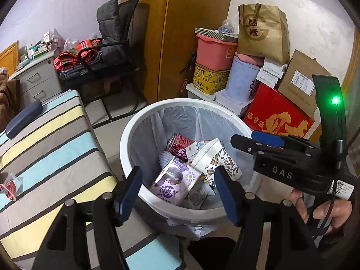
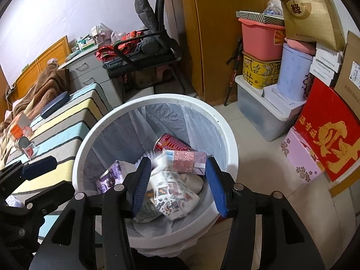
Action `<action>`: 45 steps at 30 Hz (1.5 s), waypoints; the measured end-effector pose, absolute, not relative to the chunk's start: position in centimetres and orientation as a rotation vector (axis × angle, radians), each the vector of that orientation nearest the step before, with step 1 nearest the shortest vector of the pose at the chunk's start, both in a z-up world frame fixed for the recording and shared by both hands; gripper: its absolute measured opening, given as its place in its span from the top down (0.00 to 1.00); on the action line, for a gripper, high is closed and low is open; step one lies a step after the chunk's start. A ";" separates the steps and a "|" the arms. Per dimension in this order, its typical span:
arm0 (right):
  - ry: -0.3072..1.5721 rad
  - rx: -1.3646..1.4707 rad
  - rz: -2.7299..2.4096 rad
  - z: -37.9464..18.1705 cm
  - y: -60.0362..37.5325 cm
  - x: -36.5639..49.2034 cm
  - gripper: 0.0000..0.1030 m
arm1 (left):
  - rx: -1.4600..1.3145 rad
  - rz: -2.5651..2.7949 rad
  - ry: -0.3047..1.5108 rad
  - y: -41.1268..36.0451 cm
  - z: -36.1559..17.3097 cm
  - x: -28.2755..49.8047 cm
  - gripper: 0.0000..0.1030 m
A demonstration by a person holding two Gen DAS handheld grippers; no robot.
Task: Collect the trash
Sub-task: 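Carry grape carton and paper cup over the wastebasket and open both tools, then move both tools back over the table toward the foam net and plastic cup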
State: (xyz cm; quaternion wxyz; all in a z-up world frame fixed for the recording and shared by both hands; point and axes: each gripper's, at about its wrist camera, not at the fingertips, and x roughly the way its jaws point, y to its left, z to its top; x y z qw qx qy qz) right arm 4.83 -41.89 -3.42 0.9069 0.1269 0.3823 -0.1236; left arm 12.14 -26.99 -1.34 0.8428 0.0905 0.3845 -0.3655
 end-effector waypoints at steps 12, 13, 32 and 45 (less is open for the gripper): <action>0.758 0.246 -0.253 -2.4 -40.7 4.1 0.49 | 0.177 -0.756 0.772 -24.9 -0.1 11.1 0.34; 0.757 0.245 -0.250 -2.3 -40.6 4.0 0.50 | 0.175 -0.754 0.769 -24.7 0.0 10.9 0.34; 0.700 0.221 -0.178 -0.9 -36.0 3.2 0.49 | 0.154 -0.655 0.703 -17.5 1.1 8.6 0.34; 0.707 0.200 -0.068 -1.2 -30.5 5.0 0.42 | 0.115 -0.537 0.713 -8.8 0.2 8.9 0.30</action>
